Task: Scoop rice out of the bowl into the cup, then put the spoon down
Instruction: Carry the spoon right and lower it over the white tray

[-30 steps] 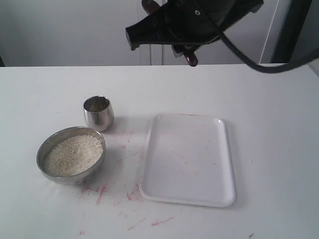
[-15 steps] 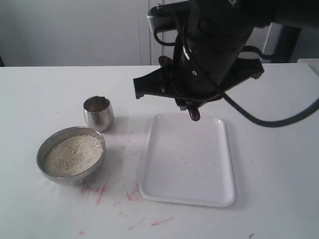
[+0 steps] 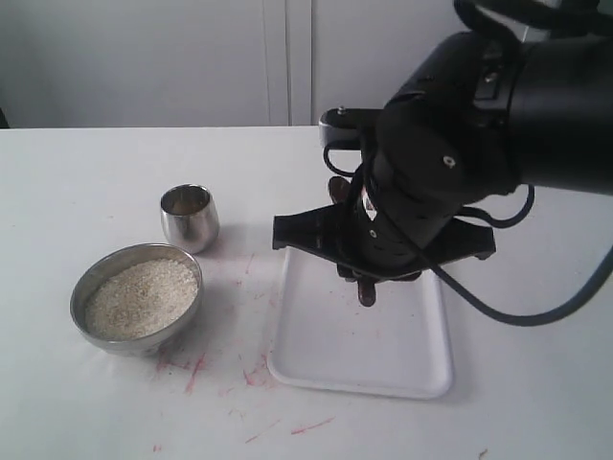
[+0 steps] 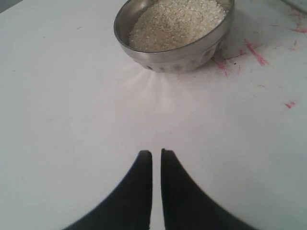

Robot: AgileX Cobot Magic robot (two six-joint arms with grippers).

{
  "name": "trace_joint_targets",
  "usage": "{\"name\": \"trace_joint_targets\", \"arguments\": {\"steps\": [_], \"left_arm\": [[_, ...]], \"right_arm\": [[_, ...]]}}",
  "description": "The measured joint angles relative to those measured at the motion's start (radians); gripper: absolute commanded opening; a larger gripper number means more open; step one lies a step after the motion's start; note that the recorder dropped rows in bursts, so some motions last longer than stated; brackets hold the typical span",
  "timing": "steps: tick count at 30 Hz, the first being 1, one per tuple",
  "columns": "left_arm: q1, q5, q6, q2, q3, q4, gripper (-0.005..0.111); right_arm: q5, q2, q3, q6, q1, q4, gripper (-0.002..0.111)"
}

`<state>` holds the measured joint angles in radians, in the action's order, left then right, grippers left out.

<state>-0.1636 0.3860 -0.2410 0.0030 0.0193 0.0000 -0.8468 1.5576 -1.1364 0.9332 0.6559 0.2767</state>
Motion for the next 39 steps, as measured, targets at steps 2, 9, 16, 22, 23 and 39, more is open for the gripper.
{"name": "trace_joint_targets", "arguments": {"steps": [2, 9, 16, 22, 23, 39], "left_arm": [[0.000, 0.000, 0.000, 0.000, 0.000, 0.000, 0.014], [0.000, 0.000, 0.000, 0.000, 0.000, 0.000, 0.014], [0.000, 0.000, 0.000, 0.000, 0.000, 0.000, 0.014], [0.000, 0.000, 0.000, 0.000, 0.000, 0.000, 0.014], [0.000, 0.000, 0.000, 0.000, 0.000, 0.000, 0.014], [0.000, 0.000, 0.000, 0.000, 0.000, 0.000, 0.014]], "right_arm": [[0.028, 0.000, 0.023, 0.017, 0.000, -0.007, 0.000], [0.070, 0.020, 0.064, 0.029, 0.000, -0.009, 0.000], [0.094, 0.053, 0.076, 0.032, 0.000, -0.009, 0.000], [0.103, 0.085, 0.076, 0.032, 0.000, -0.011, 0.000], [0.103, 0.093, 0.076, 0.032, 0.000, -0.011, 0.000], [0.133, 0.216, 0.076, 0.024, 0.000, -0.007, 0.000]]}}
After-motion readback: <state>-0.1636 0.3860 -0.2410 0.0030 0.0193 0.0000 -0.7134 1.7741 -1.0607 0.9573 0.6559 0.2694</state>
